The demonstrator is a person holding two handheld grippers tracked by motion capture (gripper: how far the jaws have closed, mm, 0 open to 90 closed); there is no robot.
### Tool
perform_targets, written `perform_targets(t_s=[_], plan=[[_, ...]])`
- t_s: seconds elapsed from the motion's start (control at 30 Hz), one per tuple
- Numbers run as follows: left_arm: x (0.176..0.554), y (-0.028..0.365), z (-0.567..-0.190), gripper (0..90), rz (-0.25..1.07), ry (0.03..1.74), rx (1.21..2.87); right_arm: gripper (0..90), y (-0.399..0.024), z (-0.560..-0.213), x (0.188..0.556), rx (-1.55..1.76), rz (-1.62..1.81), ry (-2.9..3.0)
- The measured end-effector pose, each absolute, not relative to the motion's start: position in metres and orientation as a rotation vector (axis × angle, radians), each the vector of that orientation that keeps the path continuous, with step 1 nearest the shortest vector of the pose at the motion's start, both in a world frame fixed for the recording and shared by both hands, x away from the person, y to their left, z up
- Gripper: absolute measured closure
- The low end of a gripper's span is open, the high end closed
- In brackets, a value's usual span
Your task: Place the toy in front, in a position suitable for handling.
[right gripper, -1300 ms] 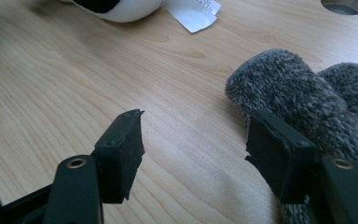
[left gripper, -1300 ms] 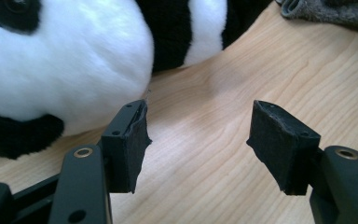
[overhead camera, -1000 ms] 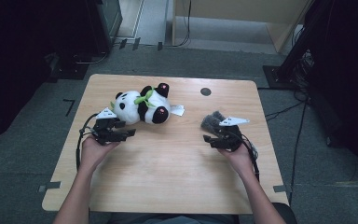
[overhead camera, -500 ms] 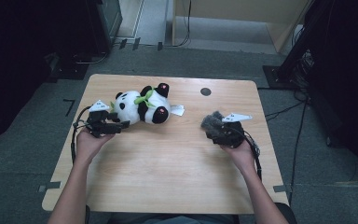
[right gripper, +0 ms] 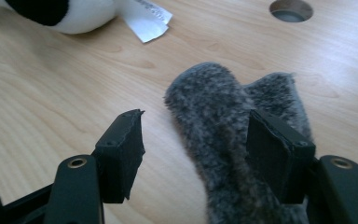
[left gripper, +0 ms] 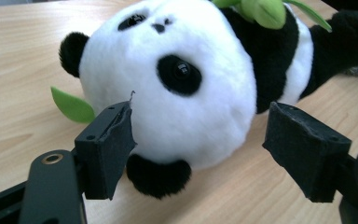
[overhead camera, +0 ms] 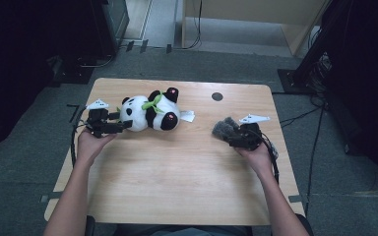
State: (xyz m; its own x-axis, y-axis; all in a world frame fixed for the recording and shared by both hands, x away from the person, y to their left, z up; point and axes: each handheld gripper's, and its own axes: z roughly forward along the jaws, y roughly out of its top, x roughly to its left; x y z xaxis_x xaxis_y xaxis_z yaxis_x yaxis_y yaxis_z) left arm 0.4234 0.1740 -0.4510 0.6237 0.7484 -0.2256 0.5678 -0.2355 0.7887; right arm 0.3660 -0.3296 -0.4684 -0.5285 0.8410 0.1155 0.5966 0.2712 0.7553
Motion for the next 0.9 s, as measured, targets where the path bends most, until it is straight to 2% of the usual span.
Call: perform_targets(t_s=[0.4,0.67,0.9], plan=[[0.444,0.169,-0.461,18.9,0.243,1.029,1.952,35.9,-0.345,-0.473,0.383,1.352,1.115,2.212],[0.450,0.163,-0.470,13.6,0.300,1.026,1.952,35.3,-0.348,-0.478,0.385,1.370,1.095,2.223],[0.455,0.166,-0.477,13.5,0.252,1.055,1.918,35.4,-0.350,-0.480,0.385,1.383,1.092,2.227]])
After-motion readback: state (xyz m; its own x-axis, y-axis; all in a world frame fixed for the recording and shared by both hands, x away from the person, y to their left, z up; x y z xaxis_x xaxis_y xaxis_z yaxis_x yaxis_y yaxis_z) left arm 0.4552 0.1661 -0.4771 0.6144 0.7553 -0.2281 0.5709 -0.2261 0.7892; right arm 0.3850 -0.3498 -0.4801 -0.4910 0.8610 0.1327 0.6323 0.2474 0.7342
